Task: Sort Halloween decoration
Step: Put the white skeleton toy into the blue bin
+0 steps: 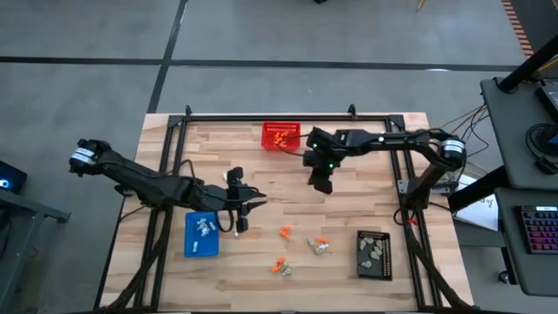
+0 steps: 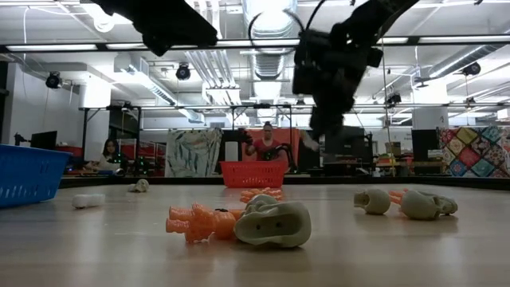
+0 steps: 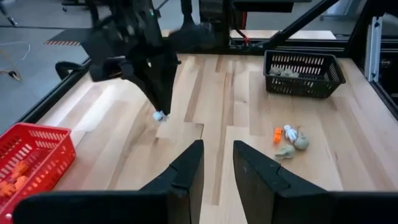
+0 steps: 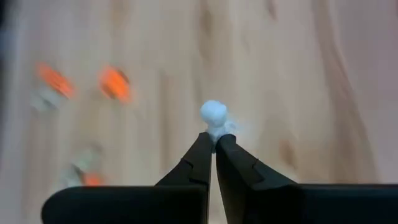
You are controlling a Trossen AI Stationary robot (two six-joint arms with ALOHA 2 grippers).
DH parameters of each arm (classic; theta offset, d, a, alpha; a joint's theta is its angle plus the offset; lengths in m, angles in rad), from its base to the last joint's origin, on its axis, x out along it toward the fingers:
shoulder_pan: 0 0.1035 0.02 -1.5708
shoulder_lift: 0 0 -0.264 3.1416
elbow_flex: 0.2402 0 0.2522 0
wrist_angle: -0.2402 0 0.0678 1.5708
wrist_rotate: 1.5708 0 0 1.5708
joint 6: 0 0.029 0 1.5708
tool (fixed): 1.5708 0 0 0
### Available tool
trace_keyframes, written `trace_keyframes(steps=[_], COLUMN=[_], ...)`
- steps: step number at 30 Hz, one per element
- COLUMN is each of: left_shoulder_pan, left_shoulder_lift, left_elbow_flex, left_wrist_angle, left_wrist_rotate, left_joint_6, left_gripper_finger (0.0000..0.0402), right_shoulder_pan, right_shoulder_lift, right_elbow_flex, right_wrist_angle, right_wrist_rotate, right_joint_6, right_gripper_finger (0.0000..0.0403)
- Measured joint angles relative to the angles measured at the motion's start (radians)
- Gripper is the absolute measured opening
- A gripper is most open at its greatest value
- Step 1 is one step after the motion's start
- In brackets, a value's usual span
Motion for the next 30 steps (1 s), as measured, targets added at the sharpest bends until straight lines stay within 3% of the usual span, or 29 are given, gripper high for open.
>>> trace_keyframes(steps=[4, 12, 22, 30], left_shoulder_pan=[0.000, -0.001, 0.006, 0.027], left_shoulder_lift=[0.048, 0.133, 0.248, 0.297], left_elbow_flex=[0.000, 0.000, 0.000, 0.000], left_wrist_angle=[0.031, 0.222, 0.383, 0.445], left_wrist_rotate=[0.003, 0.056, 0.084, 0.118], left_joint_6=[0.002, 0.104, 0.240, 0.257], left_gripper_finger=[0.0082, 0.0132, 0.0188, 0.0178], right_shoulder_pan=[0.049, 0.173, 0.270, 0.279], right_shoulder_lift=[-0.053, -0.058, -0.041, -0.041], right_elbow_flex=[-0.069, -0.172, -0.176, -0.174], right_wrist_angle=[0.231, 0.669, 0.770, 0.769], right_wrist_rotate=[-0.082, -0.096, -0.106, -0.104], right_joint_6=[0.097, 0.213, 0.228, 0.228], right_gripper_finger=[0.0012, 0.0012, 0.0012, 0.0012])
